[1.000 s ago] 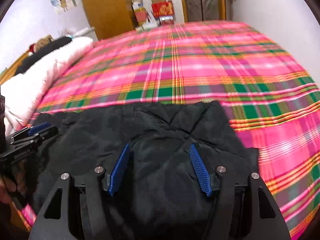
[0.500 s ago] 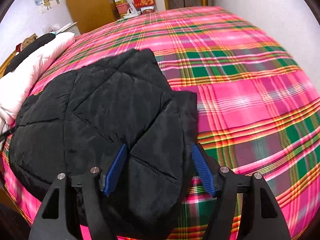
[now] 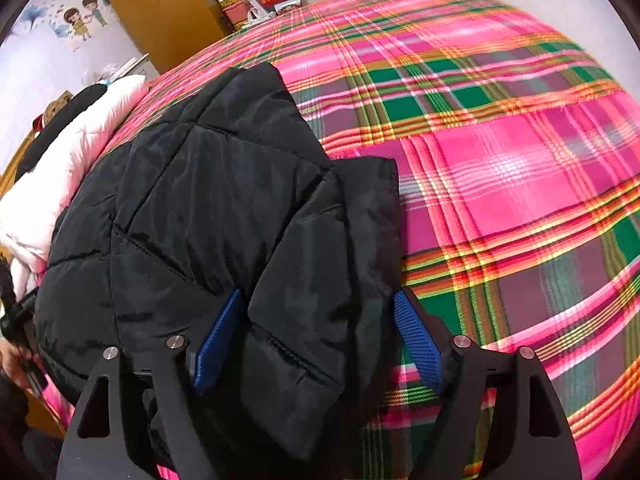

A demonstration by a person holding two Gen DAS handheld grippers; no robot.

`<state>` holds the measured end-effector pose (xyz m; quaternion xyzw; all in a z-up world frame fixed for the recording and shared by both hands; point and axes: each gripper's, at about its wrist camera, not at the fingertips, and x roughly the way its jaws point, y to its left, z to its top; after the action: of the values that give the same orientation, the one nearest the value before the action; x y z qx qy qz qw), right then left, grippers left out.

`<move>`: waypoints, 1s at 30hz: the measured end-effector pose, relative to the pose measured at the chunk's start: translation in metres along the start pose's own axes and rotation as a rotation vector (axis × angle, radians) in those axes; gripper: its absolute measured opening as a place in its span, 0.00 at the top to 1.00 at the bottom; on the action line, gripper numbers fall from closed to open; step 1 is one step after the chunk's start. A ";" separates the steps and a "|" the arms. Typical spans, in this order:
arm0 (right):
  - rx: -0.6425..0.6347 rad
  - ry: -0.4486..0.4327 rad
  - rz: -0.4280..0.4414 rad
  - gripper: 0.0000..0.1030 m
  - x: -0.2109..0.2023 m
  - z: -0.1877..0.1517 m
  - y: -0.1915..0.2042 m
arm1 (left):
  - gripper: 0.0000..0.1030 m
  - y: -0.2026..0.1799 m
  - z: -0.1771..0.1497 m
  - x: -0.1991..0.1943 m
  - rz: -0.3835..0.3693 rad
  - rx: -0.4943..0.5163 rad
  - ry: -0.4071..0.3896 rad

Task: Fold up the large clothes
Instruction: 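Lift the folded black jacket off the bed with both tools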

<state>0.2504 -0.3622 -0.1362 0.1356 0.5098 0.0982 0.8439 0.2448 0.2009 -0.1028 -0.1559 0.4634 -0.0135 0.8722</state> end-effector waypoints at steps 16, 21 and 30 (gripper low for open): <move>0.089 0.077 0.128 0.25 0.017 -0.007 -0.015 | 0.27 0.017 -0.014 0.025 -0.196 -0.122 0.103; 0.066 0.079 0.148 0.24 0.026 0.002 -0.015 | 0.24 0.012 -0.001 0.036 -0.200 -0.107 0.101; 0.062 0.075 0.198 0.43 0.026 0.003 -0.010 | 0.30 0.009 0.004 0.038 -0.205 -0.089 0.099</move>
<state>0.2653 -0.3644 -0.1600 0.2077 0.5280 0.1700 0.8057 0.2685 0.2046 -0.1337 -0.2400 0.4876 -0.0897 0.8347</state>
